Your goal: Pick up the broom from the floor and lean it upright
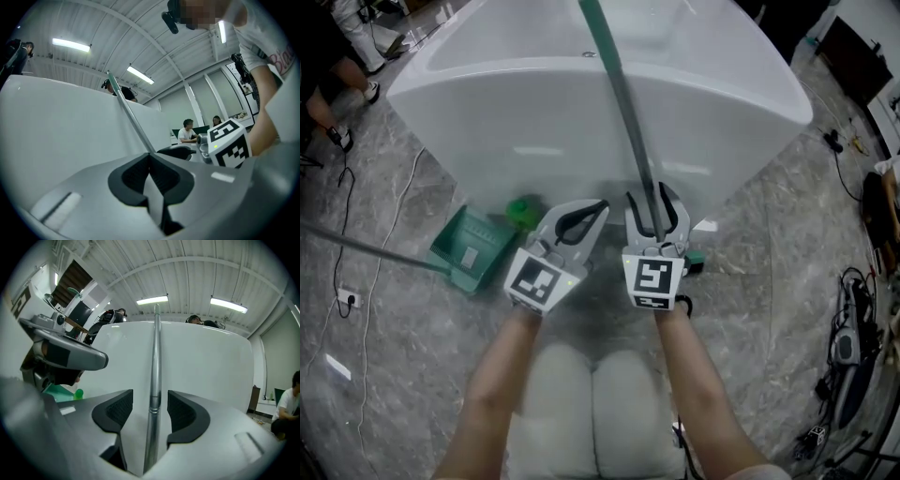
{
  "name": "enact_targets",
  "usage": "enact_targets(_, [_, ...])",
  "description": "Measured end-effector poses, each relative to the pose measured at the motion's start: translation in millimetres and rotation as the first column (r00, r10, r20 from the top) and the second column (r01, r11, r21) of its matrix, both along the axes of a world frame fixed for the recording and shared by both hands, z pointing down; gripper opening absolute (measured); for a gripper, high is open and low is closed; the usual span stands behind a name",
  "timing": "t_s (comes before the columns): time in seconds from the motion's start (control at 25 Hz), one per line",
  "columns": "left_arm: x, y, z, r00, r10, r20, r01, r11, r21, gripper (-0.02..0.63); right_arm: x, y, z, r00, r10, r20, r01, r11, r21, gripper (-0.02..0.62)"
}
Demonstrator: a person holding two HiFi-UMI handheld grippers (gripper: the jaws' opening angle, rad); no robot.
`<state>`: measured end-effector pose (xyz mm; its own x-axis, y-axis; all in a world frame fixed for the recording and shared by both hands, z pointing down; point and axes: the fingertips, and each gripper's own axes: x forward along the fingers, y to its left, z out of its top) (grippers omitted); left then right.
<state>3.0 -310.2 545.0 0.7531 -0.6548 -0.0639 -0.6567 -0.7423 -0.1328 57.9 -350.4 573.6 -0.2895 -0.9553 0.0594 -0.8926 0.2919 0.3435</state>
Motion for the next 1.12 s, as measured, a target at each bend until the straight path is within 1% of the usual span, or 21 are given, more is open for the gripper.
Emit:
enact_targets(0.08, [-1, -2, -5, 1.0, -0.013, -0.012, 0.013, 1.0, -0.017, 0.0, -1, 6, -6, 1.0, -0.014, 0.017, 0.014, 1.0, -0.017, 0.207])
enact_targets(0.24, [6, 7, -29, 1.0, -0.008, -0.029, 0.006, 0.998, -0.061, 0.0, 0, 28, -34, 0.997, -0.034, 0.064, 0.037, 0.999, -0.04, 0.124])
enact_targets(0.32, [12, 17, -45, 1.0, 0.007, -0.02, -0.009, 0.997, -0.081, 0.0, -1, 41, -58, 0.995, -0.052, 0.084, 0.055, 0.998, -0.035, 0.022])
enact_targets(0.36, [15, 22, -55, 1.0, 0.015, -0.013, -0.016, 0.996, -0.089, 0.0, -1, 46, -72, 0.993, -0.061, 0.097, 0.065, 0.997, -0.035, 0.002])
enact_targets(0.48, [19, 36, -87, 1.0, 0.021, -0.005, -0.022, 0.993, -0.113, 0.0, -6, 59, -113, 0.984, -0.092, 0.15, 0.101, 0.993, -0.053, 0.002])
enact_targets(0.56, [18, 42, -111, 1.0, 0.017, -0.009, -0.018, 0.991, -0.132, 0.0, -13, 67, -141, 0.978, -0.121, 0.17, 0.134, 0.988, -0.071, 0.002])
enact_targets(0.8, [13, 60, -192, 0.999, -0.004, -0.036, -0.002, 0.986, -0.164, 0.0, -29, 95, -226, 0.969, -0.165, 0.182, 0.186, 0.977, -0.104, 0.0])
enact_targets(1.12, [17, 94, -307, 0.999, 0.002, -0.054, -0.013, 0.981, -0.194, 0.0, -29, 140, -337, 0.967, -0.166, 0.196, 0.198, 0.967, -0.161, 0.0])
